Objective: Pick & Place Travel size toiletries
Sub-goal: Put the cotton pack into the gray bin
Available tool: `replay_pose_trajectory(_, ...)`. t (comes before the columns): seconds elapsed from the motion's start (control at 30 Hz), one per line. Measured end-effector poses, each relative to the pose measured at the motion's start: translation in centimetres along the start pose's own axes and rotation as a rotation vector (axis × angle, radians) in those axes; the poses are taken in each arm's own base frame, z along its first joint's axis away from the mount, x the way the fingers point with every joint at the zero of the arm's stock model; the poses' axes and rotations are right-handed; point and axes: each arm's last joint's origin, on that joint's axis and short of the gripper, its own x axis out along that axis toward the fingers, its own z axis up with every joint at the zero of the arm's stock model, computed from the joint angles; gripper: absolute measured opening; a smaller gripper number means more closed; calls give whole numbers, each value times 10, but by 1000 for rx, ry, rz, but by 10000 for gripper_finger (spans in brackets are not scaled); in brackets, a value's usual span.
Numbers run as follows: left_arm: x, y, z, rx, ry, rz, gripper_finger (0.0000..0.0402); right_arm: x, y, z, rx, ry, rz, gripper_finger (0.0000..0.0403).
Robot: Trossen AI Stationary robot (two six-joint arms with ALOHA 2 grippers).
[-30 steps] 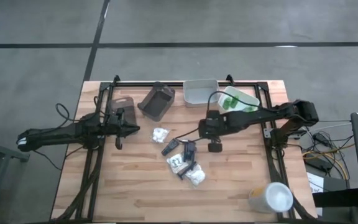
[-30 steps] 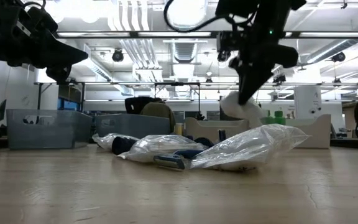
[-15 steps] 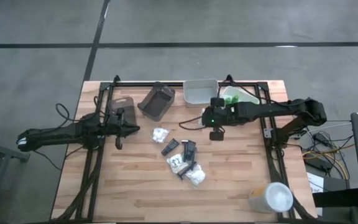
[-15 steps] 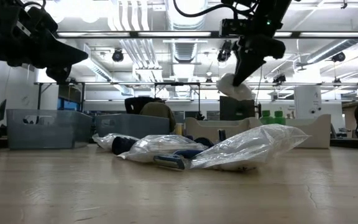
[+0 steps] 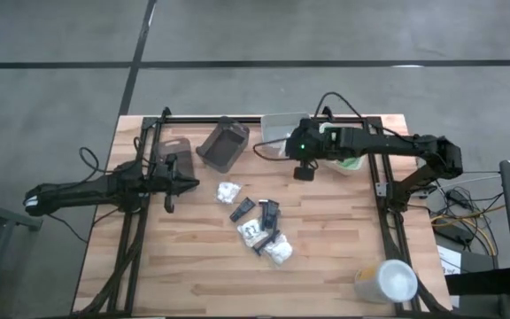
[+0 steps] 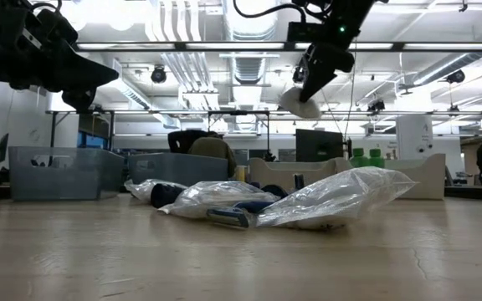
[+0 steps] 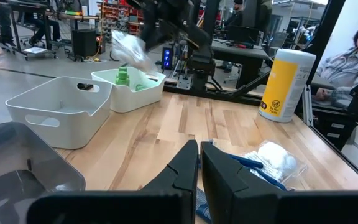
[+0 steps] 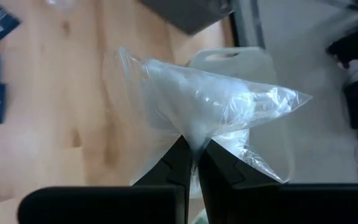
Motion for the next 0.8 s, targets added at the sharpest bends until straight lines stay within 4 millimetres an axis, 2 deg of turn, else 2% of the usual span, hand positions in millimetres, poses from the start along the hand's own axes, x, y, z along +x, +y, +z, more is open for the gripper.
replay_pose_trajectory(0.4,0,0,0,29,0,0,23,1,-67,3,26,-18,-131,18)
replay_pose_trajectory(0.53,0,0,0,30,0,0,23,17,-80,11,-36,16,-142,18)
replay_pose_trajectory(0.8,0,0,-2,53,18,12,23,67,-93,39,-146,68,-132,18)
